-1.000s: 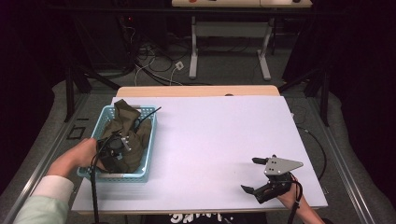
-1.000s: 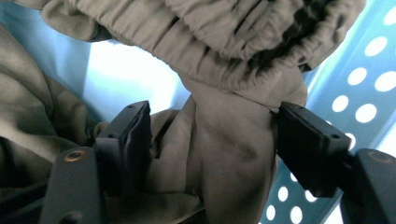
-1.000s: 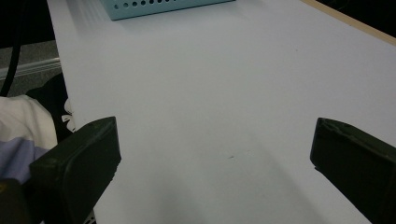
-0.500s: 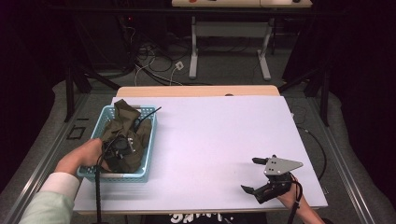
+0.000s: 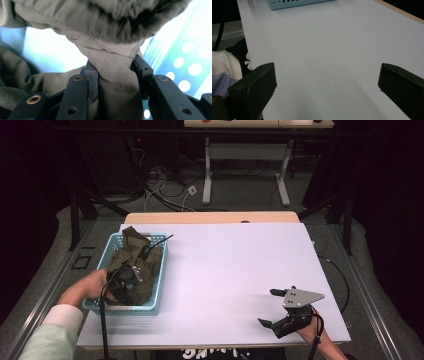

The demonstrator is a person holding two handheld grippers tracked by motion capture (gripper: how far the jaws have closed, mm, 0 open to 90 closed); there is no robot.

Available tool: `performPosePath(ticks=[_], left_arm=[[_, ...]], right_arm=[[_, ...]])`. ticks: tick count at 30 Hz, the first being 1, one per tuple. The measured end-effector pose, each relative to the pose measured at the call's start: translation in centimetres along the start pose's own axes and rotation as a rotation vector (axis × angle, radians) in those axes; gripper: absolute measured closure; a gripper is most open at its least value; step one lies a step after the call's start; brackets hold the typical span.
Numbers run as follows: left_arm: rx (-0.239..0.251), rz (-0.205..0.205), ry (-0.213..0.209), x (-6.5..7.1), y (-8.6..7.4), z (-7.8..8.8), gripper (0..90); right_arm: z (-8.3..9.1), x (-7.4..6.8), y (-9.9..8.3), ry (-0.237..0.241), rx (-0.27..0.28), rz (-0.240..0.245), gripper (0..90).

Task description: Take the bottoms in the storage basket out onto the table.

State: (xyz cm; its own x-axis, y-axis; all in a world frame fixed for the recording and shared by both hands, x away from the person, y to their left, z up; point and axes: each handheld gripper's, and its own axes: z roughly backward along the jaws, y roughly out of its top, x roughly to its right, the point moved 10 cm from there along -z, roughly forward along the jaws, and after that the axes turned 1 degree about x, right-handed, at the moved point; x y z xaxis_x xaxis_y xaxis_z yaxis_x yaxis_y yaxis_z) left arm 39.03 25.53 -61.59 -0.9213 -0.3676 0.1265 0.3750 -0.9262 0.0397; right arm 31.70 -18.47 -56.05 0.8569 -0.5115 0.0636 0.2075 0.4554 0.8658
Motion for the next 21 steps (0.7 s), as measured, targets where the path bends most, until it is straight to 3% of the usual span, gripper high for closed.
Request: performPosePath(ticks=[8,21], left_arm=[[0.099,0.036,0.009,0.0,-0.1,0.4,67.1],[0.217,0.051,0.040,0.7,0.3,1.7,67.9]], right_arm=[[0.0,0.0,0.0,-0.002,-0.003,0.000,1.4],[0.0,0.1,0.0,-0.005,-0.002,0.000,1.4]])
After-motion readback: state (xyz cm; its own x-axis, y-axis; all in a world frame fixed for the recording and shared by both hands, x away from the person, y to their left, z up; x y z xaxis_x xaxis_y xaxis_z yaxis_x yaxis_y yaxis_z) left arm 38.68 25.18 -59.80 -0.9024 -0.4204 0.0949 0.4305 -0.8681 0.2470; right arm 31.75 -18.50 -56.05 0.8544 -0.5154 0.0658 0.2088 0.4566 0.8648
